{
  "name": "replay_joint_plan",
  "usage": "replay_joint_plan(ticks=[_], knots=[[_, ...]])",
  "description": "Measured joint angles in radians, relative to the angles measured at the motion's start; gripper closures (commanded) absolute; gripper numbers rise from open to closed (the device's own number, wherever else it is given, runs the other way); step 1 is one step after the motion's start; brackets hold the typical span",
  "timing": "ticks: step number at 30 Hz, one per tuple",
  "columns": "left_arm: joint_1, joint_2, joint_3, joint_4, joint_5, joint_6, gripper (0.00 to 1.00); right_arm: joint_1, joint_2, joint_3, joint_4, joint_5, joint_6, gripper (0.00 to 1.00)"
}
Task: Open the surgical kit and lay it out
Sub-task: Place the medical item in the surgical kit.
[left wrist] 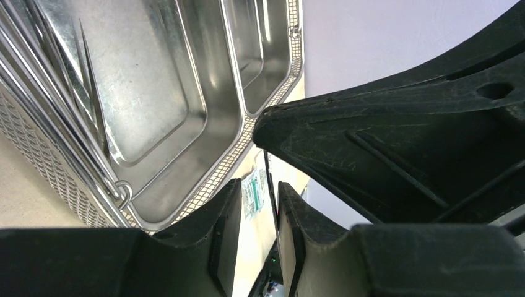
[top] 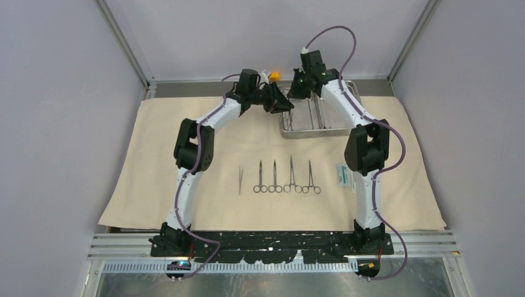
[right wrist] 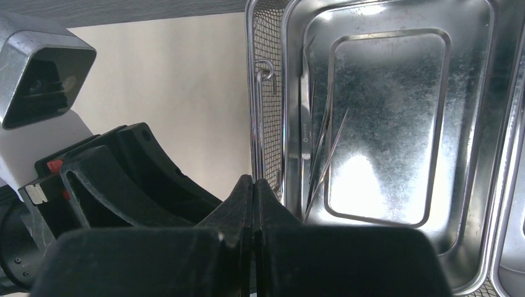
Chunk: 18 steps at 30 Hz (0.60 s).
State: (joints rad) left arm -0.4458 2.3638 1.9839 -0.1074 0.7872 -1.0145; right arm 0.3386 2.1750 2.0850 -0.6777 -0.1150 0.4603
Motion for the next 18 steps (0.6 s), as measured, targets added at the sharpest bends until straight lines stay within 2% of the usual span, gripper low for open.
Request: replay_joint_plan(ticks=[9, 16, 18], knots=[[0.001, 0.000, 0.009, 0.011, 0.001, -0.002, 0.78, 0.000, -0.007, -0.006, 0.003, -0.001, 0.000, 0.99], [0.003, 0.000, 0.009, 0.014, 0.001, -0.005, 1.00, 0.001, -0.007, -0.023, 0.004, -0.001, -0.001, 1.00], [0.003, 0.000, 0.001, 0.016, 0.001, -0.007, 1.00, 0.000, -0.011, -0.024, 0.006, -0.002, -0.002, 0.99]])
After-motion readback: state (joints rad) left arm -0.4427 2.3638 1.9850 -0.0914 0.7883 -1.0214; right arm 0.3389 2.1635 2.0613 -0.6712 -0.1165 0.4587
